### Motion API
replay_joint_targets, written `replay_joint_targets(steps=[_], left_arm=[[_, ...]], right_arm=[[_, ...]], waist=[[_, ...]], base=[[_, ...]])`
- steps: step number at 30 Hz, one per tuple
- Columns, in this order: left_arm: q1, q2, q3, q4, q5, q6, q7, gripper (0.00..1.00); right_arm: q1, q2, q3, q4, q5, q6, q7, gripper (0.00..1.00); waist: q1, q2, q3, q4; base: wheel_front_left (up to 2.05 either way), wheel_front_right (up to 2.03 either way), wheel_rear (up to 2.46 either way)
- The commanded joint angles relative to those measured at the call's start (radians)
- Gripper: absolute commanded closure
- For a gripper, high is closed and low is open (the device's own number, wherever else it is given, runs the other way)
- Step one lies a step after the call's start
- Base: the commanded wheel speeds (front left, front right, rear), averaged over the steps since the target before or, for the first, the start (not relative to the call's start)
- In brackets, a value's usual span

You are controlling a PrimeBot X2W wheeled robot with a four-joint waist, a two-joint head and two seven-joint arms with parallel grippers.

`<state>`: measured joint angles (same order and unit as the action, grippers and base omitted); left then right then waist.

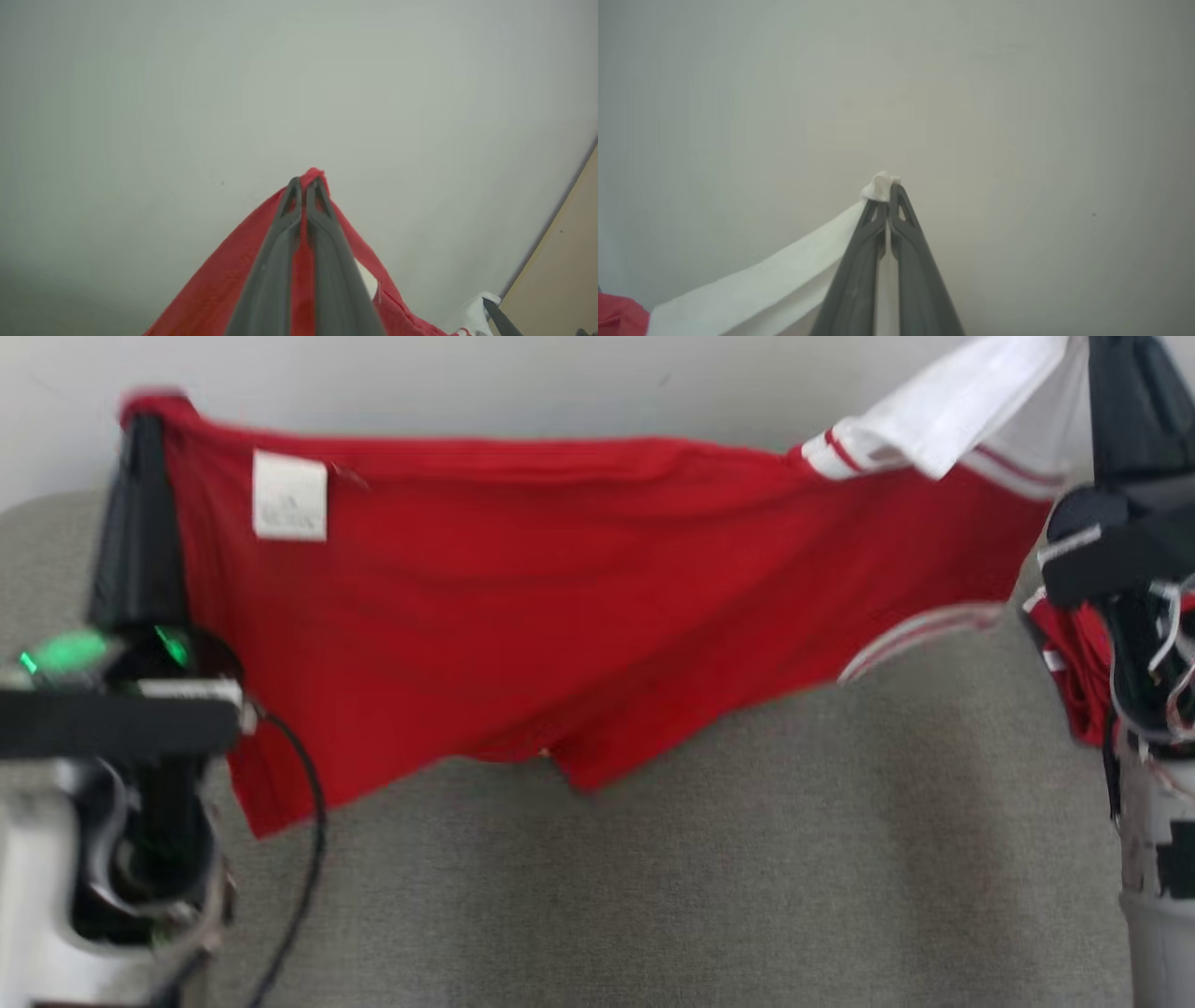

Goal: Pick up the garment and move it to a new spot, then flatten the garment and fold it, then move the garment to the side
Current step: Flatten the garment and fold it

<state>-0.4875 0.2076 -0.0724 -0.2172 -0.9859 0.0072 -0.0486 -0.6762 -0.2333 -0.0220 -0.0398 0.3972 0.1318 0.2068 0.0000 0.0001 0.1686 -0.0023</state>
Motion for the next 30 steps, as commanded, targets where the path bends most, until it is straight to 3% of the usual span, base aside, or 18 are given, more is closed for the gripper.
replay_joint_targets(steps=[1, 5, 10, 16, 18, 23, 27, 30], left_arm=[[-0.069, 0.031, 0.008, -0.008, 0.006, 0.011, 0.026, 1.0], [-0.223, 0.061, 0.005, 0.028, 0.012, 0.035, 0.088, 1.0], [-0.527, 0.089, 0.011, 0.16, 0.014, 0.075, 0.155, 1.0], [-0.84, 0.046, 0.034, 0.35, 0.041, 0.072, 0.053, 1.0], [-0.926, 0.043, 0.046, 0.4, 0.048, 0.06, 0.01, 1.0], [-1.113, 0.061, 0.064, 0.485, 0.053, -0.027, -0.07, 1.0], [-1.175, 0.082, 0.062, 0.492, 0.076, -0.088, -0.139, 1.0], [-1.136, 0.113, 0.057, 0.508, 0.087, -0.116, -0.165, 1.0]], right_arm=[[-0.052, -0.01, 0.026, -0.012, 0.019, -0.002, 0.016, 1.0], [-0.163, -0.021, 0.069, 0.012, 0.078, -0.002, 0.05, 1.0], [-0.415, -0.062, 0.149, 0.142, 0.096, -0.002, 0.036, 1.0], [-0.694, -0.099, 0.181, 0.35, 0.054, -0.002, -0.127, 1.0], [-0.786, -0.085, 0.147, 0.409, 0.029, -0.002, -0.201, 1.0], [-0.996, -0.065, 0.079, 0.5, -0.078, -0.002, -0.395, 1.0], [-1.047, -0.072, 0.053, 0.493, -0.116, -0.002, -0.452, 1.0], [-1.012, -0.087, 0.079, 0.507, -0.109, -0.002, -0.457, 1.0]], waist=[[0.0, -0.0001, 0.099, -0.051], [0.0, -0.0001, 0.201, -0.08], [0.0, -0.0001, 0.392, -0.123], [0.0, -0.0001, 0.493, -0.129], [0.0, -0.0001, 0.505, -0.133], [0.0, -0.0001, 0.515, -0.144], [0.0, -0.0001, 0.536, -0.144], [0.0, -0.0001, 0.561, -0.146]], base=[[0.0, 0.0, 0.0], [0.0, 0.0, 0.0], [0.0, 0.0, 0.0], [0.0, 0.0, 0.0], [0.0, 0.0, 0.0], [0.0, 0.0, 0.0], [0.0, 0.0, 0.0], [0.0, 0.0, 0.0]])
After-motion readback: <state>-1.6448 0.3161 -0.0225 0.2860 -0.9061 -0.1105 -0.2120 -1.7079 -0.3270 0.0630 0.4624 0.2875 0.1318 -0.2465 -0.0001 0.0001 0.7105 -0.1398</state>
